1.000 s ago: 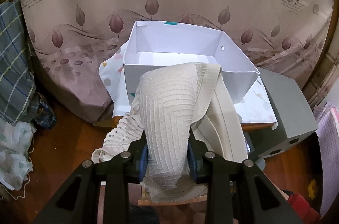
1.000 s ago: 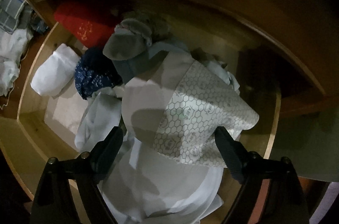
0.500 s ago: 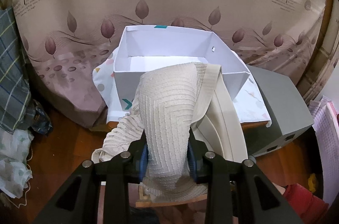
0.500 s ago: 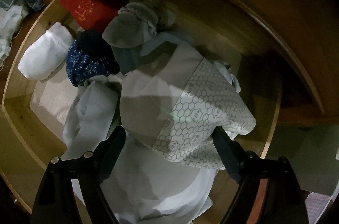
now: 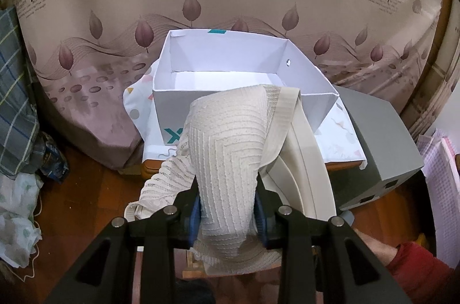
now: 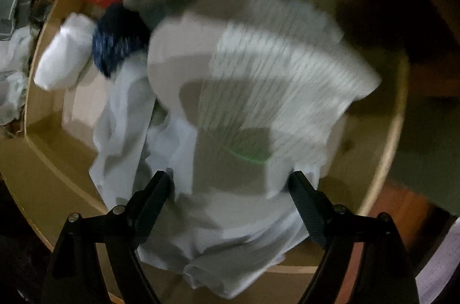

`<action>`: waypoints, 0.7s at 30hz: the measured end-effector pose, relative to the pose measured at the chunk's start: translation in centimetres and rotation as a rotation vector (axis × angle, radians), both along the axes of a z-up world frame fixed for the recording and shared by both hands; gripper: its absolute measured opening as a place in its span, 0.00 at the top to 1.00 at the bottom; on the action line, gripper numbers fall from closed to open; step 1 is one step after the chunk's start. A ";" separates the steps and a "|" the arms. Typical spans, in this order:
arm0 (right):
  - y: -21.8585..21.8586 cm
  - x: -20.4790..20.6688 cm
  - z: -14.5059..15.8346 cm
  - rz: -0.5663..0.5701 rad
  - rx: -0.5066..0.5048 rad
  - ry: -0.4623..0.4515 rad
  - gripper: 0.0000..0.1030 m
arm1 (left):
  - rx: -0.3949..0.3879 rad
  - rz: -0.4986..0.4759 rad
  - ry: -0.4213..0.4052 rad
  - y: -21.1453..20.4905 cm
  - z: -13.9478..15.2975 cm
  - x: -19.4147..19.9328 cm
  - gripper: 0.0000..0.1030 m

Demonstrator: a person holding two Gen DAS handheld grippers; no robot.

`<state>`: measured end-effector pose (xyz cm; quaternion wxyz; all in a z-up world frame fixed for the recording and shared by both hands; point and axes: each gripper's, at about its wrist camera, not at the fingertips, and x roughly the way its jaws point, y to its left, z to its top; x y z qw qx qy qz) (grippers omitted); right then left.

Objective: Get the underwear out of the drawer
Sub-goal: 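Carry cream underwear toward the white box with left gripper while right grasps white cloth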

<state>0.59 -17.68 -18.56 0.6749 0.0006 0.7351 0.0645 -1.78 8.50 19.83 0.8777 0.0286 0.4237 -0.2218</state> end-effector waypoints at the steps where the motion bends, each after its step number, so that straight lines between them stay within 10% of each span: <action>1: -0.1 -0.1 -0.3 -0.004 -0.009 -0.002 0.24 | 0.000 0.001 -0.001 0.0 0.1 0.1 0.70; 9: -2.1 -0.5 0.2 -0.070 0.077 -0.045 0.73 | -0.006 0.020 -0.029 0.3 2.2 0.1 0.70; 21: -5.4 -3.6 4.1 -0.165 0.136 -0.282 0.88 | -0.020 0.015 -0.040 -0.8 4.2 1.1 0.70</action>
